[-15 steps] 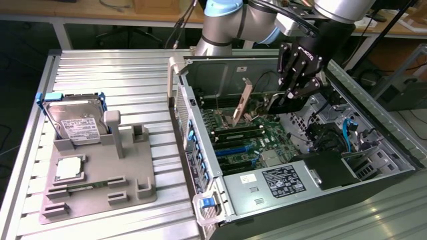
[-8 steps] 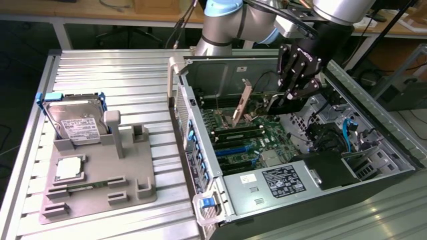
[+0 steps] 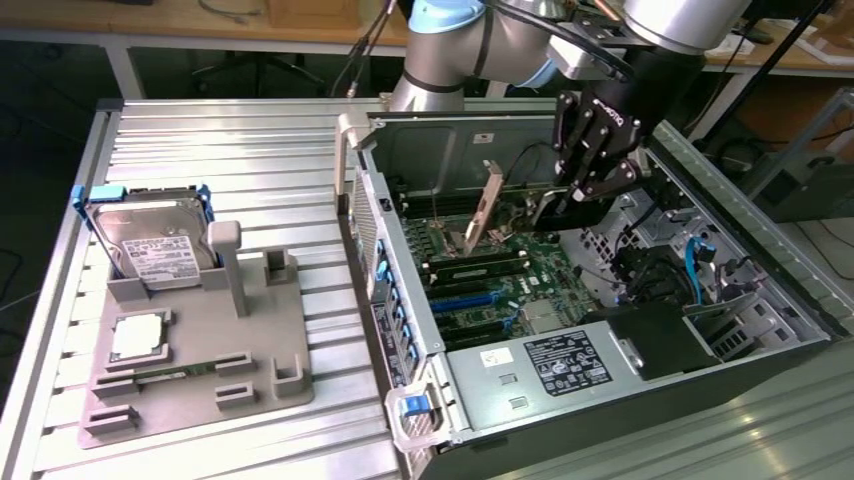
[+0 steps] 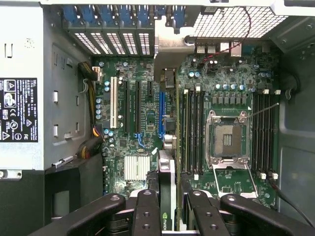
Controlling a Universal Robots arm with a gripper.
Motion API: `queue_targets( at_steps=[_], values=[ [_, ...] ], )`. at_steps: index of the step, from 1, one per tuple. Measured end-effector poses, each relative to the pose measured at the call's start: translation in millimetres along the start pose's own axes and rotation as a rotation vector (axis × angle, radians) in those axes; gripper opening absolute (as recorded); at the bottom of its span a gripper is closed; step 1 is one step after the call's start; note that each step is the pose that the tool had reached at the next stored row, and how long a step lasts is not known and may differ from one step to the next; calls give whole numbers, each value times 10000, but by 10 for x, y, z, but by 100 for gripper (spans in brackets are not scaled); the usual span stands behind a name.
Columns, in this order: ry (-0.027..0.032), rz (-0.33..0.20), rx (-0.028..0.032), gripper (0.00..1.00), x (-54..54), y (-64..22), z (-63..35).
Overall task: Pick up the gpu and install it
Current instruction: 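Insert the gpu into the slot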
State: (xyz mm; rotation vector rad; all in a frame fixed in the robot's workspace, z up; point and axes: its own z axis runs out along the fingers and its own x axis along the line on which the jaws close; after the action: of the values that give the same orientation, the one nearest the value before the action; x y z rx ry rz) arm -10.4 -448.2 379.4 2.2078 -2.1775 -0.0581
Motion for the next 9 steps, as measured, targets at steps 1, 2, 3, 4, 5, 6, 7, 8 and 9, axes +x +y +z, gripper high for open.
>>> queue_targets(
  at_steps=[1, 2, 3, 4, 5, 6, 7, 8, 9],
  values=[
    [0, 0, 0, 27, 0, 0, 4],
    [0, 0, 1, 27, 0, -1, 8],
    [0, 0, 0, 27, 0, -1, 11],
    [0, 0, 0, 27, 0, -1, 15],
    [-1, 0, 1, 27, 0, -1, 19],
    [0, 0, 1, 27, 0, -1, 22],
    [0, 0, 1, 27, 0, -1, 26],
    [-1, 0, 1, 27, 0, -2, 31],
    [-1, 0, 1, 27, 0, -2, 35]
  ],
)
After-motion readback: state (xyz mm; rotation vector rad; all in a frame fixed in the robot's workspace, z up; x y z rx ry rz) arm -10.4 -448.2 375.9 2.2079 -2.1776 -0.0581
